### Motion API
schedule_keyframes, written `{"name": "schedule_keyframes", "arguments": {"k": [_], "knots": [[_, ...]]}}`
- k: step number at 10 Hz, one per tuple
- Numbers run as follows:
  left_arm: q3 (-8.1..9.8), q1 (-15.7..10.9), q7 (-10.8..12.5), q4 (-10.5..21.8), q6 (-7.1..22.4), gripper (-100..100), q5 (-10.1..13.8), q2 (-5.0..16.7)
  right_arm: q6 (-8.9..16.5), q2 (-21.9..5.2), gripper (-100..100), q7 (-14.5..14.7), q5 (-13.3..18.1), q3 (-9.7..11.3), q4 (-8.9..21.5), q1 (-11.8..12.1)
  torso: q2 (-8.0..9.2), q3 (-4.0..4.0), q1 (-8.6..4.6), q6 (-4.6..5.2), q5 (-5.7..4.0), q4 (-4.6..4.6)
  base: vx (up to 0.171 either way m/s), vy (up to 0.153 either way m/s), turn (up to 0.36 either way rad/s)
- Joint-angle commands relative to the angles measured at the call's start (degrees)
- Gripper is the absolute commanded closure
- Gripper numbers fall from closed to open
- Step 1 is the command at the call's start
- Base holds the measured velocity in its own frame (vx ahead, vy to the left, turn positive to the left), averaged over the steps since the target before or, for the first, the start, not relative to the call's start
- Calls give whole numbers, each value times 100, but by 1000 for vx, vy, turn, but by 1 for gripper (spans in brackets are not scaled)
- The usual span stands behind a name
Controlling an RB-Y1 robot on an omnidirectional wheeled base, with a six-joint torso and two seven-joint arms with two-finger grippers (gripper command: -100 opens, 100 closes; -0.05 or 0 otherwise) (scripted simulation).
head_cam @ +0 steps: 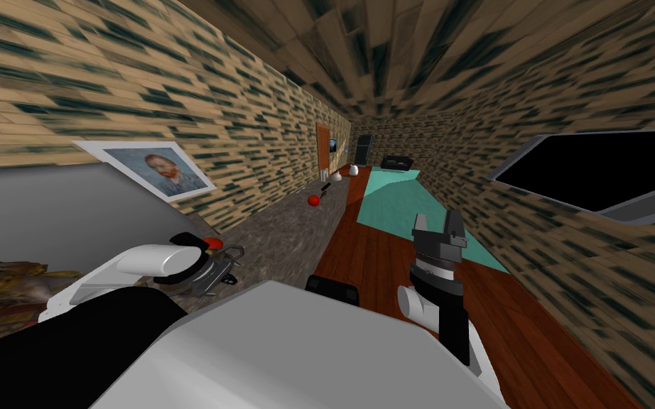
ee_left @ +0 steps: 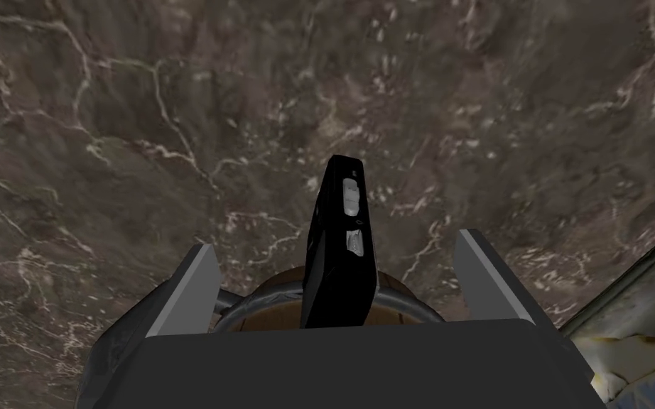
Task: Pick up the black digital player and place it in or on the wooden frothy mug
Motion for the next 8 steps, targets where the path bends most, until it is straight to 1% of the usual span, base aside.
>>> {"name": "schedule_keyframes", "arguments": {"k": [1, 2, 3, 4, 8], "knots": [[-111, -38, -64, 172, -144, -100, -106, -29, 0, 0, 0, 0, 0, 0, 0, 0, 0, 0, 0, 0, 0, 0, -27, -8, -45], [-180, -60, -92, 263, -218, -100, -172, -50, 0, 0, 0, 0, 0, 0, 0, 0, 2, 1, -1, 0, 0, 1, -25, -10, -50], [-137, -43, -72, 204, -166, -100, -132, -40, 0, 0, 0, 0, 0, 0, 0, 0, 2, 1, -1, 0, -1, 1, -10, -5, -9], [-145, -46, -82, 217, -185, 100, -140, -42, 0, 0, 0, 0, 0, 0, 0, 0, -2, -1, 0, -1, -1, 0, 0, 0, 0], [-146, -42, -86, 215, -177, 100, -140, -39, 0, 0, 0, 0, 0, 0, 0, 0, -9, -4, 6, -1, 3, 1, 0, 0, 0]]}}
